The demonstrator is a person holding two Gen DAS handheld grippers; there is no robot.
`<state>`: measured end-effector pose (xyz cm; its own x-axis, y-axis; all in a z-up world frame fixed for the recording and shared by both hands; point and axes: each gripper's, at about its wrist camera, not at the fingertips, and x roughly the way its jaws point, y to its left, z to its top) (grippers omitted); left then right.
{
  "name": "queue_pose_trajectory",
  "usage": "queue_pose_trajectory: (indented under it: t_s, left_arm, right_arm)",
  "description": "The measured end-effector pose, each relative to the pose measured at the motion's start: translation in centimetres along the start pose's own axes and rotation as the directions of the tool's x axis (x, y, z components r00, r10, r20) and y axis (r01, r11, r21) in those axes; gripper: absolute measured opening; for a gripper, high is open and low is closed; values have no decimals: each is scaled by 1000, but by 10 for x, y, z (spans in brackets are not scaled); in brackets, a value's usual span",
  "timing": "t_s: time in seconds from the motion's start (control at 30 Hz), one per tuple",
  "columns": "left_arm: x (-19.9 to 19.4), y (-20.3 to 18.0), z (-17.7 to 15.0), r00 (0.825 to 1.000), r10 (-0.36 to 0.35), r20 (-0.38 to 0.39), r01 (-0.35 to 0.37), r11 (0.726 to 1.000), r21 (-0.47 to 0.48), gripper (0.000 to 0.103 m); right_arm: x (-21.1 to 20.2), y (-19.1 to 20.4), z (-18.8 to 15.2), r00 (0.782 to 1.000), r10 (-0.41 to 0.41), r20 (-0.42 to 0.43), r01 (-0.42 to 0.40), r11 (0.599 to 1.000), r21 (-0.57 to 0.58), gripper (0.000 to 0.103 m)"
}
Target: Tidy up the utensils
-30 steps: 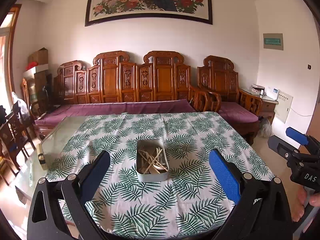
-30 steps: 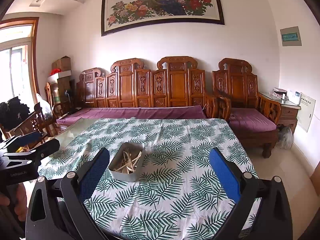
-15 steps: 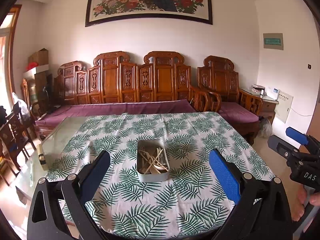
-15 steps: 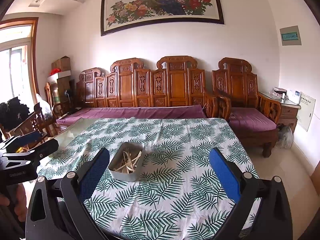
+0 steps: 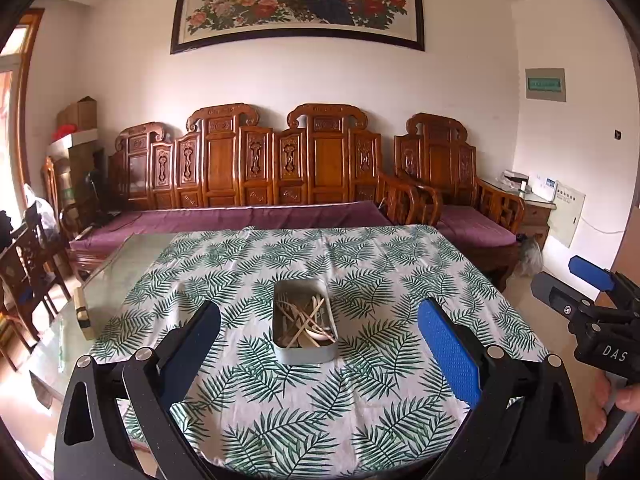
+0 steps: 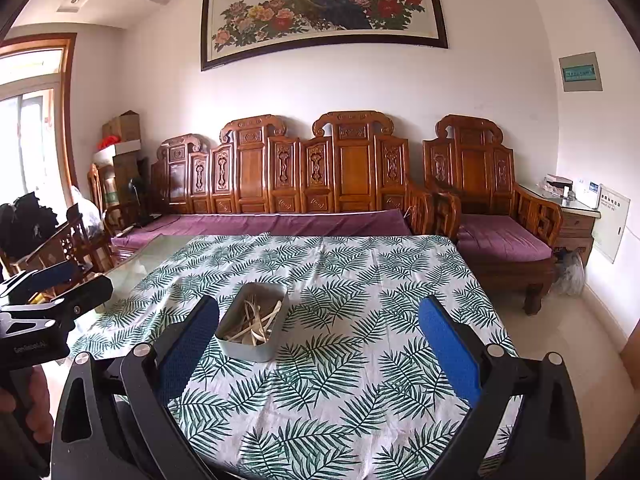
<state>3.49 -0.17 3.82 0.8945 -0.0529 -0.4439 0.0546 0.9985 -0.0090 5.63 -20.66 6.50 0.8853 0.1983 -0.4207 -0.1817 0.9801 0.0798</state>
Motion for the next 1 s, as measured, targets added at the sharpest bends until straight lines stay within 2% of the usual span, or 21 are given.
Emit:
queue_pose_trajectory:
  t_s: [1.0]
  left_arm:
    - [-3, -1, 1, 1000, 2, 1, -2, 1000, 3, 95]
  right_arm:
    - [-2, 2, -2, 1000, 4, -1, -4, 1000, 4, 100]
